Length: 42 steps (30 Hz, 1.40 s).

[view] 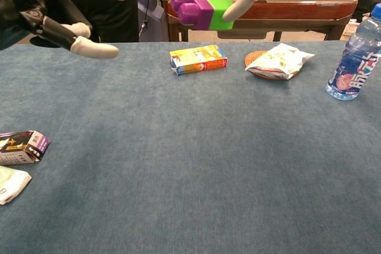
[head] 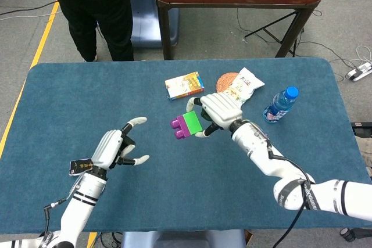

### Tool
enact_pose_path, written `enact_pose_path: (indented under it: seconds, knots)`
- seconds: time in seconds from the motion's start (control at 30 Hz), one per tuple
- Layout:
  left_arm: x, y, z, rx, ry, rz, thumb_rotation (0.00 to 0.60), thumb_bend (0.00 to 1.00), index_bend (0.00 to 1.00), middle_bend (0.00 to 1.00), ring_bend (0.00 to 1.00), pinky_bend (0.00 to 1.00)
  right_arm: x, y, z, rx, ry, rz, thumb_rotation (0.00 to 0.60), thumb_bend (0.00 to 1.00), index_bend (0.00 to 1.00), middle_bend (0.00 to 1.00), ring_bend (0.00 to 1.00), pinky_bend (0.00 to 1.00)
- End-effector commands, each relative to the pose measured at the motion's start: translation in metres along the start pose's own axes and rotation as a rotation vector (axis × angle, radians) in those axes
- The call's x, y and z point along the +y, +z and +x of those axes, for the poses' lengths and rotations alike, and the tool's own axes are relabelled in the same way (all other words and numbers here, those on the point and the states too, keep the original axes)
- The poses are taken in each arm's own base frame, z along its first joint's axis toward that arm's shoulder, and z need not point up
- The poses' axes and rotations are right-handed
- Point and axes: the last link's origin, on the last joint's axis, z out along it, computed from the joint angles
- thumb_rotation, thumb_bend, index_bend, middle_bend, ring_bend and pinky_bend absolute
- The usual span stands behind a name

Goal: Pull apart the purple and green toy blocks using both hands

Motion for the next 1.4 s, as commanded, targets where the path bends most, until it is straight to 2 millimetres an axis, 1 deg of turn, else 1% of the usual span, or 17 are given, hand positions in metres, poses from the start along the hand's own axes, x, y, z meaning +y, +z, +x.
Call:
enact_pose_path:
  seconds: [0.03,0.23,0.43,0.8,1.03,1.4]
  knots:
    - [0.008,0.012,-0.002,0.01,-0.02,0.033,0.6,0.0,0.23,1.0,1.0,1.0,-0.005,0.008,-0.005,-0.001,-0.002,-0.004,0.6,0.0,0.57,1.0,1.0,1.0]
    - [0.013,0.022,-0.001,0.008,-0.072,0.113,0.6,0.0,0.24,1.0,1.0,1.0,-0.012,0.017,-0.014,-0.01,-0.001,-0.01,0.6,0.0,0.57,1.0,1.0,1.0]
    - [0.016,0.026,-0.003,0.009,-0.071,0.16,0.6,0.0,0.25,1.0,1.0,1.0,-0.018,0.025,-0.02,-0.011,0.013,-0.016,0.6,0.0,0.57,1.0,1.0,1.0]
    - [0.025,0.034,-0.009,-0.016,-0.09,0.175,0.6,0.0,0.26,1.0,1.0,1.0,-0.028,0.036,-0.029,-0.004,0.044,-0.032,0.6,0.0,0.59,1.0,1.0,1.0]
    - [0.03,0.038,-0.012,-0.006,-0.083,0.181,0.6,0.0,0.27,1.0,1.0,1.0,-0.036,0.04,-0.035,0.008,0.064,-0.054,0.6,0.0,0.6,1.0,1.0,1.0]
    - [0.03,0.044,-0.019,0.031,-0.067,0.214,0.6,0.0,0.3,1.0,1.0,1.0,-0.044,0.041,-0.041,0.012,0.123,-0.083,0.6,0.0,0.61,1.0,1.0,1.0]
